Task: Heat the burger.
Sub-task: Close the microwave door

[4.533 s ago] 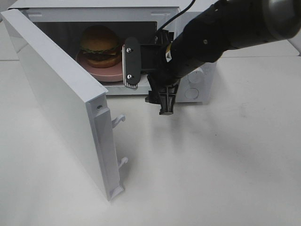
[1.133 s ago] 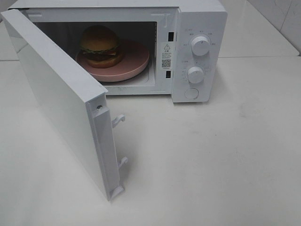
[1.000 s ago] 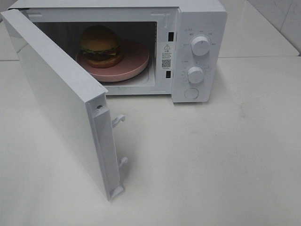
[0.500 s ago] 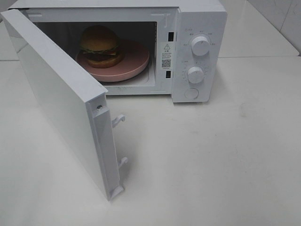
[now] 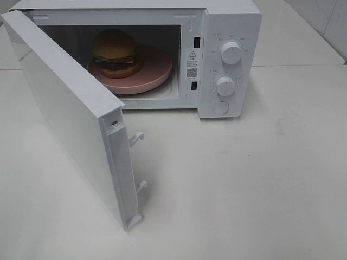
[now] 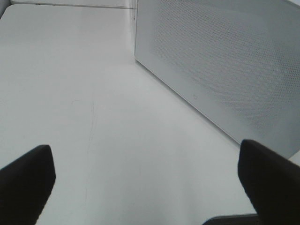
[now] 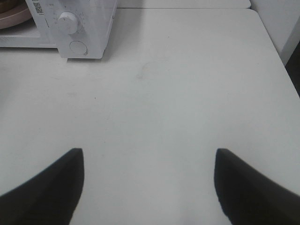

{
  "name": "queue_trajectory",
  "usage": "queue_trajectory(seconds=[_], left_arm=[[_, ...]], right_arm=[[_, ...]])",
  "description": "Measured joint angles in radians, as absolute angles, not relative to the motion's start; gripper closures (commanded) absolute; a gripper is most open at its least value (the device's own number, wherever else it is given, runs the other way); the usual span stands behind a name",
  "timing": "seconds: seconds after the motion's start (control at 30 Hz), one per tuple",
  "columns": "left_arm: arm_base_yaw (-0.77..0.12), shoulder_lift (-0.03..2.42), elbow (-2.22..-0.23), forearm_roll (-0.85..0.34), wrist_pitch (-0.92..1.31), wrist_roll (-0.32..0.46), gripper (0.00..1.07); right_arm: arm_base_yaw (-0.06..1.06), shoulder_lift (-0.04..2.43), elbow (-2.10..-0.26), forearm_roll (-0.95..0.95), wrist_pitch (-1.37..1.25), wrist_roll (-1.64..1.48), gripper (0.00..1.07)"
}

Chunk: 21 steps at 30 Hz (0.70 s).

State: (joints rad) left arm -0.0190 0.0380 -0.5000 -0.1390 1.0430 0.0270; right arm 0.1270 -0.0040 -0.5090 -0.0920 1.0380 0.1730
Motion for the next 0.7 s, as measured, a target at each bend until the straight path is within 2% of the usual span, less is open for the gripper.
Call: queue_trajectory(seconds=[0.7], left_arm=[[-0.019, 0.038, -0.500, -0.139, 1.043, 0.027, 0.09]], right_arm=[[0.127, -0.004, -0.509, -0.092, 1.038, 0.173, 0.34]])
